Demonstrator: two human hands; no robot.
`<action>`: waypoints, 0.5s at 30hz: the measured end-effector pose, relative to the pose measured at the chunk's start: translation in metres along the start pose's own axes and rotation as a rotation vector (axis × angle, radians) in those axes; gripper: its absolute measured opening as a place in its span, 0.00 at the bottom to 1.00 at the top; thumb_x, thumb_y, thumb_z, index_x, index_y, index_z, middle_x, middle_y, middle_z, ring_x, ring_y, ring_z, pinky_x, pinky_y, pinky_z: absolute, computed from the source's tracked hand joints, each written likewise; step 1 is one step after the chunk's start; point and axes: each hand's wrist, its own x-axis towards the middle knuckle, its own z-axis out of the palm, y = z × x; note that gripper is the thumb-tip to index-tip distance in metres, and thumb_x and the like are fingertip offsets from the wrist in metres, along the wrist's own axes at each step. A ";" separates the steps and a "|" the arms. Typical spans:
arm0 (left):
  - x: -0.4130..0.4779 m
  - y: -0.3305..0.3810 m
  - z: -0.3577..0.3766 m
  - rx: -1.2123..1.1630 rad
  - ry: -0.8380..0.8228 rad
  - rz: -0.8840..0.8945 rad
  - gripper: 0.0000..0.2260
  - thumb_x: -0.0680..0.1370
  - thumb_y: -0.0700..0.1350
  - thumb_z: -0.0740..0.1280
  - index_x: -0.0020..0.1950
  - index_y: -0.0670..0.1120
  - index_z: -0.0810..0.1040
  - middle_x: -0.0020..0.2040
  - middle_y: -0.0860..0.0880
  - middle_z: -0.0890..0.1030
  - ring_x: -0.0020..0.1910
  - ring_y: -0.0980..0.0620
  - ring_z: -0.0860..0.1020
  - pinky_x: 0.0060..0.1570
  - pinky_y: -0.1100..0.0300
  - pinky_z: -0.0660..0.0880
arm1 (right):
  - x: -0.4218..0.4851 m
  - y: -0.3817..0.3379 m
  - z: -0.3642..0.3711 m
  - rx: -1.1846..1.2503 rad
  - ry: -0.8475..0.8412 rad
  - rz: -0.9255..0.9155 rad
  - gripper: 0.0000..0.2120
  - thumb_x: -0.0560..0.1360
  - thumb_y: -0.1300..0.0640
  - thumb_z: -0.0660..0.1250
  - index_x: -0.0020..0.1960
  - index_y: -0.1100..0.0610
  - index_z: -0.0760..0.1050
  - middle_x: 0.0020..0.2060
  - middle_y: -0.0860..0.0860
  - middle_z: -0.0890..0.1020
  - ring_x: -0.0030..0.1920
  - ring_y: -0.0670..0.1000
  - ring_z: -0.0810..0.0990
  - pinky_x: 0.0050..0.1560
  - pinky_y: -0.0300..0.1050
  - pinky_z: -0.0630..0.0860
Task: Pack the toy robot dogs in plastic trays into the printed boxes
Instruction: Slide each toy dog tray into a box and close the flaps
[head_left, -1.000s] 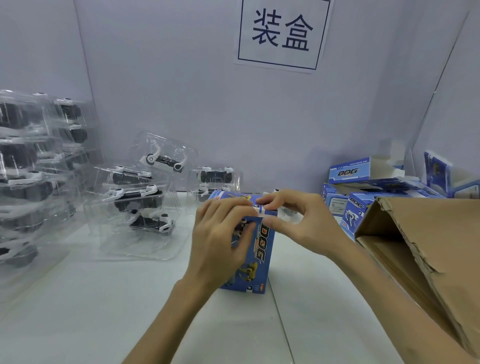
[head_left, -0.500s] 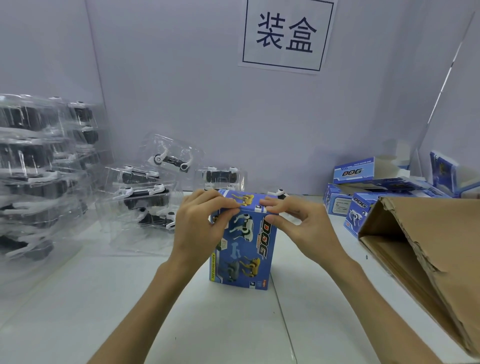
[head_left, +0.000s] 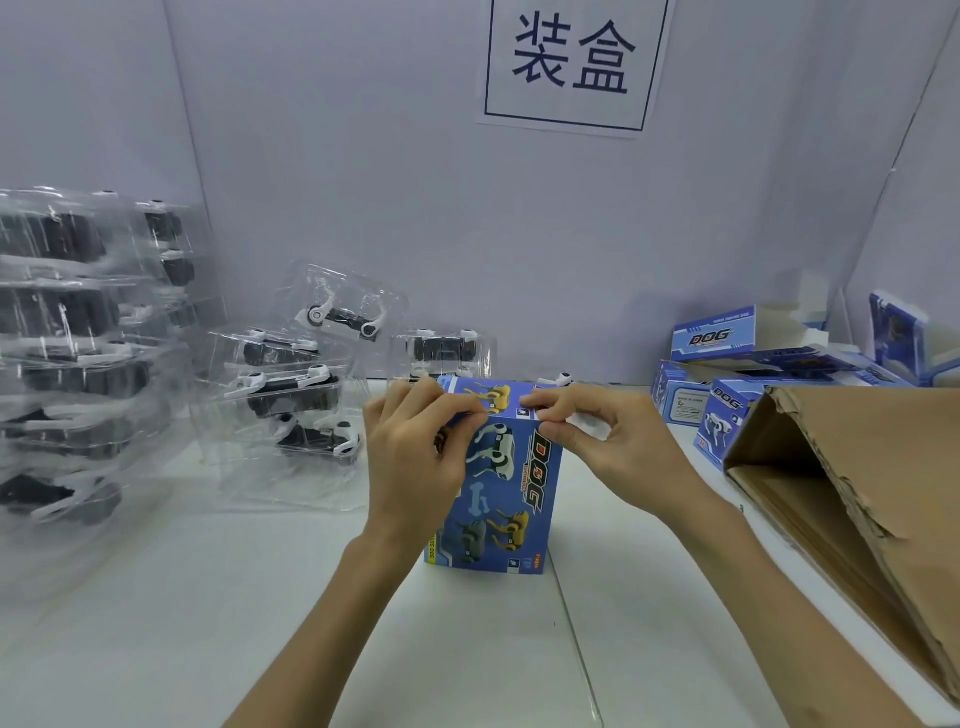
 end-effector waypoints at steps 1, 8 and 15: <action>0.000 0.001 0.000 -0.016 -0.007 -0.013 0.08 0.78 0.46 0.69 0.43 0.45 0.84 0.38 0.52 0.77 0.43 0.52 0.71 0.49 0.58 0.63 | 0.000 0.000 0.000 -0.012 -0.003 -0.001 0.04 0.75 0.53 0.68 0.49 0.49 0.79 0.55 0.42 0.84 0.65 0.44 0.76 0.49 0.42 0.83; 0.009 -0.013 -0.017 -0.210 -0.092 -0.062 0.05 0.74 0.38 0.76 0.48 0.42 0.84 0.45 0.52 0.82 0.48 0.52 0.79 0.51 0.67 0.73 | -0.001 0.006 0.022 -0.299 0.065 -0.150 0.17 0.79 0.57 0.69 0.63 0.40 0.77 0.61 0.29 0.75 0.68 0.34 0.69 0.68 0.28 0.61; -0.001 -0.015 -0.018 -0.227 -0.076 -0.075 0.07 0.76 0.35 0.73 0.52 0.41 0.85 0.52 0.50 0.83 0.55 0.50 0.81 0.57 0.58 0.77 | -0.002 0.012 0.027 -0.184 0.156 -0.137 0.15 0.77 0.61 0.69 0.59 0.44 0.79 0.58 0.33 0.78 0.66 0.33 0.71 0.66 0.29 0.65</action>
